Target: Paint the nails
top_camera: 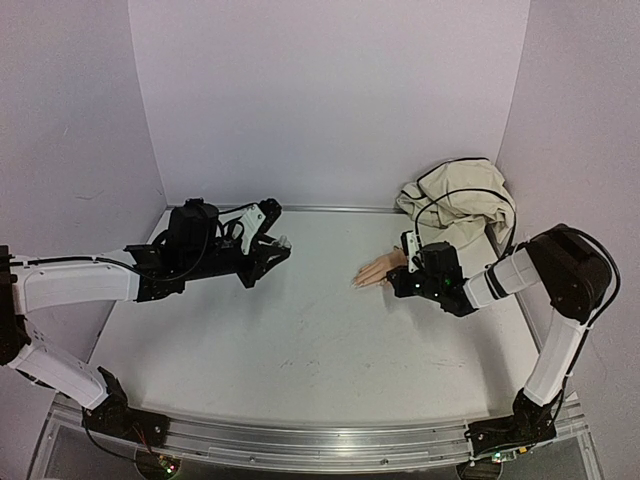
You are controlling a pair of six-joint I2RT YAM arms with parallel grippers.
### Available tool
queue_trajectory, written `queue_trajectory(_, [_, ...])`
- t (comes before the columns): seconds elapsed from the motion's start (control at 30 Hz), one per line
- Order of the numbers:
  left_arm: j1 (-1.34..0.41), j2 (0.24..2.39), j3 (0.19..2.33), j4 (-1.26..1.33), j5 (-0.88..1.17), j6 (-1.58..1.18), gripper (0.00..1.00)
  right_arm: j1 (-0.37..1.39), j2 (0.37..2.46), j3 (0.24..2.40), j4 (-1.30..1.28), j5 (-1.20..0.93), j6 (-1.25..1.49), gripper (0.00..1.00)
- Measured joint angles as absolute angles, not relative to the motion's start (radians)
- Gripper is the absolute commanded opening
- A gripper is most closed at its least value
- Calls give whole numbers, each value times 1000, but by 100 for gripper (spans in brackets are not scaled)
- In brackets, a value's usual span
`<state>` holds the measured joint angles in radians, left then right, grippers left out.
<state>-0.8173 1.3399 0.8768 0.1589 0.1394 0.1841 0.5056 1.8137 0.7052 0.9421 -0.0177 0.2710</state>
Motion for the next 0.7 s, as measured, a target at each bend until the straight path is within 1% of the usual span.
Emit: queue_trajectory(0.7, [-817, 1340, 877, 159, 139, 184, 0, 506, 1843, 724, 940, -41, 275, 0])
